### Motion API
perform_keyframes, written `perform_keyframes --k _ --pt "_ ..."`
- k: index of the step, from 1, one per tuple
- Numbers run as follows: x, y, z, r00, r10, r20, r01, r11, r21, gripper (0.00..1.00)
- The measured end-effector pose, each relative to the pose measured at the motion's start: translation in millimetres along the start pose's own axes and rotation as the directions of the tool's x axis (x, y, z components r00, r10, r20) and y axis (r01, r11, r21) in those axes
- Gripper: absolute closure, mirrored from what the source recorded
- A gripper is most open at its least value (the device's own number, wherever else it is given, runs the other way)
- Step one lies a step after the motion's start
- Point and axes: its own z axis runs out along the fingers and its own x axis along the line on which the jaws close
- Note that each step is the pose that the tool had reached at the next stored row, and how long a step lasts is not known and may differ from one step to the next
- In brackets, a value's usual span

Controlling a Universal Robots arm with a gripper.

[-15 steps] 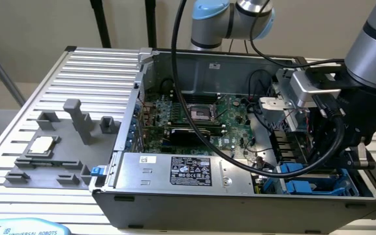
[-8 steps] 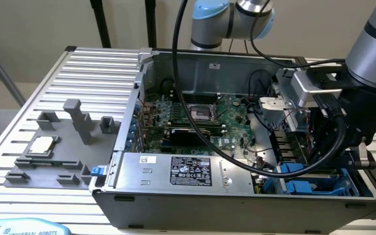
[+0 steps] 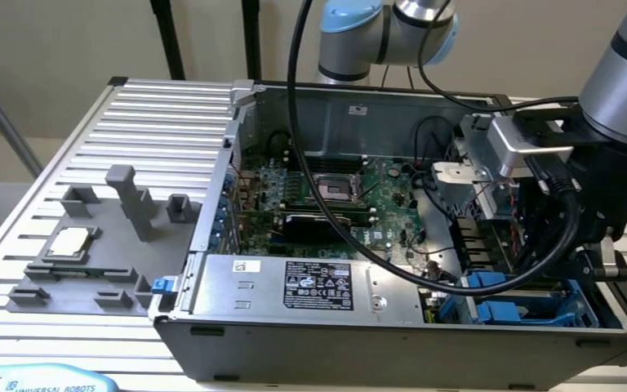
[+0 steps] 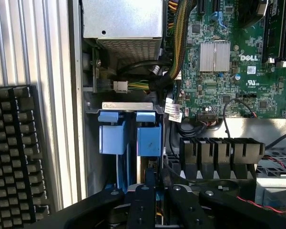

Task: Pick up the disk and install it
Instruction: 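Insert the second disk wire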

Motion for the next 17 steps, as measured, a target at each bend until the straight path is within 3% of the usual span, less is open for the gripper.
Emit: perform_keyframes --k 17 --pt "-0.2 1.4 8.6 1.0 0.0 -0.0011 0.0 1.0 -0.0002 0.84"
